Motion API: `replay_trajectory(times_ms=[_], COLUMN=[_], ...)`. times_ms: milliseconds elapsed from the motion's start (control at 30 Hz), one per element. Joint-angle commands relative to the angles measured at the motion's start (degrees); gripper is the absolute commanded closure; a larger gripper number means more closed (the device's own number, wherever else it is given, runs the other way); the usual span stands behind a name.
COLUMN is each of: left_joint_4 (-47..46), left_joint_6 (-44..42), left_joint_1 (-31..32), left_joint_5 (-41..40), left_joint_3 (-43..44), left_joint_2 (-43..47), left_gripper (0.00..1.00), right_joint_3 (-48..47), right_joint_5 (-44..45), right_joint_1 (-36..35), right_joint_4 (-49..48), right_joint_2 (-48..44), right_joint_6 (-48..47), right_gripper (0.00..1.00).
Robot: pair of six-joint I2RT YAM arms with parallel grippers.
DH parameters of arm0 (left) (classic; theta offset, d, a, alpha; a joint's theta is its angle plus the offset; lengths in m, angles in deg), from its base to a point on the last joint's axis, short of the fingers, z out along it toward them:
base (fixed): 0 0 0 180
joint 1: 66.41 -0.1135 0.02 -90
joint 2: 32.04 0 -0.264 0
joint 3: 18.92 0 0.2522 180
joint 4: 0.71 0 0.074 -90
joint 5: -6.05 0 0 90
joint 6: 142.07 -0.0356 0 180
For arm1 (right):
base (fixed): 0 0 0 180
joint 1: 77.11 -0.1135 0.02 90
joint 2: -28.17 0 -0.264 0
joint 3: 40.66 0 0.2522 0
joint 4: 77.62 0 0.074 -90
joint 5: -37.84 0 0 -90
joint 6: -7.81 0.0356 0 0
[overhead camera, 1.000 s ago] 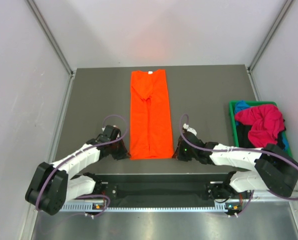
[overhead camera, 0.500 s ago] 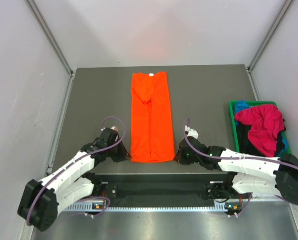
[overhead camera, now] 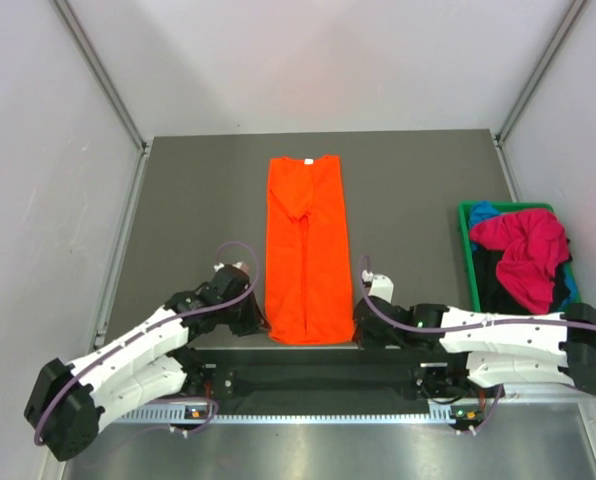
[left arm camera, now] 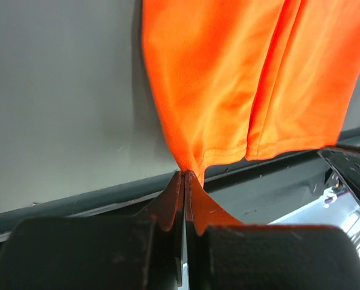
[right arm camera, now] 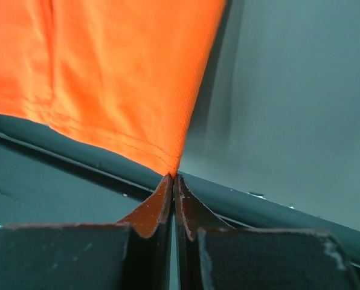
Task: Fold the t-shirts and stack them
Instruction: Fold the tshirt
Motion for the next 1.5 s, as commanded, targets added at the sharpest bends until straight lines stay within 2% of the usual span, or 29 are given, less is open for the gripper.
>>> replay_trajectory(times_ms=[0, 133, 233, 333, 367, 567, 700, 933, 1467], left_joint_4=[-3.0, -2.2, -3.5, -5.1, -6.2, -7.0, -5.1, -3.6, -3.3], left_joint_6=[-0.7, -3.7, -6.7, -9.5, -10.6, -14.5, -16.2, -16.3, -16.2], left_joint_1=[-0.3, -1.5, -4.7, -9.1, -12.5, -20.1, -22.6, -24.3, -28.1], left_joint_5=[-2.4, -4.4, -3.8, -2.6, -1.0, 2.6, 6.5, 6.1, 6.9], left_joint_3=[5.9, 14.4, 19.1, 23.1, 24.9, 36.0, 43.9, 53.4, 64.4], left_joint_2=[-4.3, -12.8, -19.6, -27.6, -29.2, -42.2, -50.2, -55.0, -64.1], left_gripper=[1.0, 1.0, 1.0, 1.0, 1.0, 1.0, 1.0, 1.0, 1.0], right_joint_3=[-6.4, -11.4, -14.8, -17.6, -19.3, -28.5, -36.6, -45.2, -57.2], right_joint_5=[4.5, 2.8, 1.6, -1.3, -1.7, -2.0, -2.8, -4.3, -9.5], right_joint_1=[0.8, 6.8, 12.8, 18.7, 20.6, 26.2, 29.0, 32.2, 38.5], right_joint_4=[3.2, 3.6, 3.4, 1.2, 0.1, -3.7, -3.1, -2.8, -4.3], right_joint_2=[-0.2, 1.5, 4.9, 9.4, 11.4, 21.8, 28.3, 33.9, 42.6], right_joint_6=[-3.7, -10.9, -17.3, -24.2, -27.5, -38.4, -42.4, -46.6, -49.8], right_gripper=[1.0, 1.0, 1.0, 1.0, 1.0, 1.0, 1.0, 1.0, 1.0])
